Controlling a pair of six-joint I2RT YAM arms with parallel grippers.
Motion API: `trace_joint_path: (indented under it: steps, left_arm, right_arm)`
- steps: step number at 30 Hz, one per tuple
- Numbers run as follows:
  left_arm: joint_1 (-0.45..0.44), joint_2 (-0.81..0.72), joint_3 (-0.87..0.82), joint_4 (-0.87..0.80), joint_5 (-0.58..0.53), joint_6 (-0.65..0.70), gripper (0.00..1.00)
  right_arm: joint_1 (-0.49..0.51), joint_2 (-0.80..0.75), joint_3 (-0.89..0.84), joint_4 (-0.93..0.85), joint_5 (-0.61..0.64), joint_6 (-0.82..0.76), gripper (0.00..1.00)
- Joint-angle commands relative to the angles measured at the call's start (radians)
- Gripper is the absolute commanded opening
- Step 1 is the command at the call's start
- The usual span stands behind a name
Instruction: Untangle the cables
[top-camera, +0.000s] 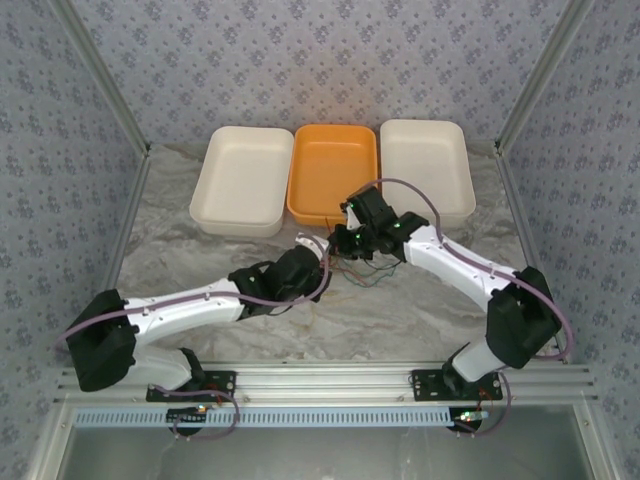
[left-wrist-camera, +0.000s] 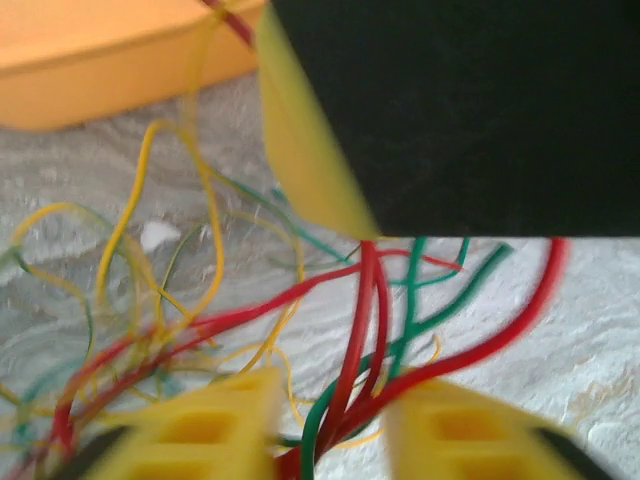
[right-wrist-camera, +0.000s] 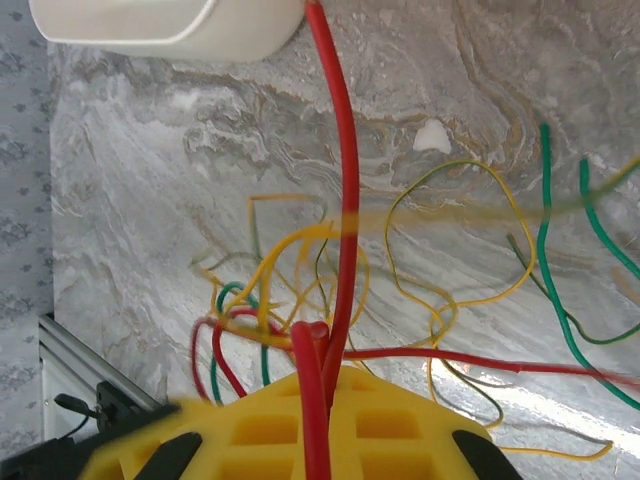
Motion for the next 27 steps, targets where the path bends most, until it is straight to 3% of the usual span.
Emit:
trace_joint_path:
  steps: [1,4,6,9,13,15,18,22,27]
  left_arm:
    - [0.009,-0.053,-0.045,-0.006,-0.168,0.018,0.00]
    - [0.015,-0.146,-0.080,-0.046,-0.196,0.002,0.00]
    - [0.042,-0.236,-0.115,-0.050,-0.169,-0.015,0.00]
    - [0.115,-0.348,-0.143,-0.077,-0.093,-0.049,0.00]
    - [0.191,-0.442,-0.151,-0.156,-0.017,-0.074,0.00]
    - [0.222,-0.465,-0.163,-0.161,0.030,-0.084,0.00]
    - [0.236,-0.464,-0.180,-0.131,0.070,-0.093,0.00]
    - [0.239,-0.430,-0.188,-0.087,0.096,-0.106,0.00]
    - [0.238,-0.404,-0.176,-0.084,0.104,-0.107,0.00]
  right_arm:
    - [-0.019,-0.088,0.038,-0.120,0.027,-0.039,0.00]
    - [-0.039,-0.089,0.100,-0.200,0.101,-0.090,0.02]
    - [-0.040,-0.089,0.116,-0.216,0.125,-0.130,0.16]
    - [-0.040,-0.119,0.103,-0.202,0.138,-0.134,0.45]
    - [-0.098,-0.252,-0.005,-0.241,0.320,-0.069,0.63]
    - [-0.182,-0.337,-0.114,-0.206,0.318,-0.011,0.76]
    - [-0.268,-0.373,-0.220,-0.181,0.309,0.002,0.78]
    - [-0.317,-0.305,-0.324,-0.102,0.267,-0.018,0.76]
    - [-0.332,-0.169,-0.397,0.066,0.185,-0.031,0.66]
